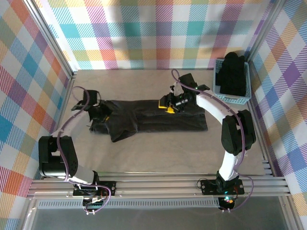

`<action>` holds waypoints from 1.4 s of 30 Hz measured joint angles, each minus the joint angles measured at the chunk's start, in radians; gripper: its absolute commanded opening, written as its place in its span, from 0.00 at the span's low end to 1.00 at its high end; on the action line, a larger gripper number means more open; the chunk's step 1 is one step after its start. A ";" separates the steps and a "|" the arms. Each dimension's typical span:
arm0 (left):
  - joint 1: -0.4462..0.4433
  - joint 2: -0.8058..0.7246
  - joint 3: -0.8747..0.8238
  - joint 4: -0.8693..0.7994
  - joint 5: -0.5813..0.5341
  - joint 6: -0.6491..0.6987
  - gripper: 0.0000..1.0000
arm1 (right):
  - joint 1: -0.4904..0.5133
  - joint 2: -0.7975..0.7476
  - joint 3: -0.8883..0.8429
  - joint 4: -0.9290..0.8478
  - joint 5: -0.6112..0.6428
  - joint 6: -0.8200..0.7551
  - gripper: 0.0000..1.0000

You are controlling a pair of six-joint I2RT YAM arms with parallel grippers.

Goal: Fold and stack the t-shirts

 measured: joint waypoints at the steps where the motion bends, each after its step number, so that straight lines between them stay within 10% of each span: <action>1: 0.032 0.009 0.000 -0.001 -0.006 0.014 0.35 | 0.003 0.000 0.000 0.014 -0.022 -0.005 0.53; 42: 0.079 0.247 0.034 0.073 0.023 0.162 0.27 | 0.014 -0.029 -0.007 0.056 -0.081 -0.006 0.52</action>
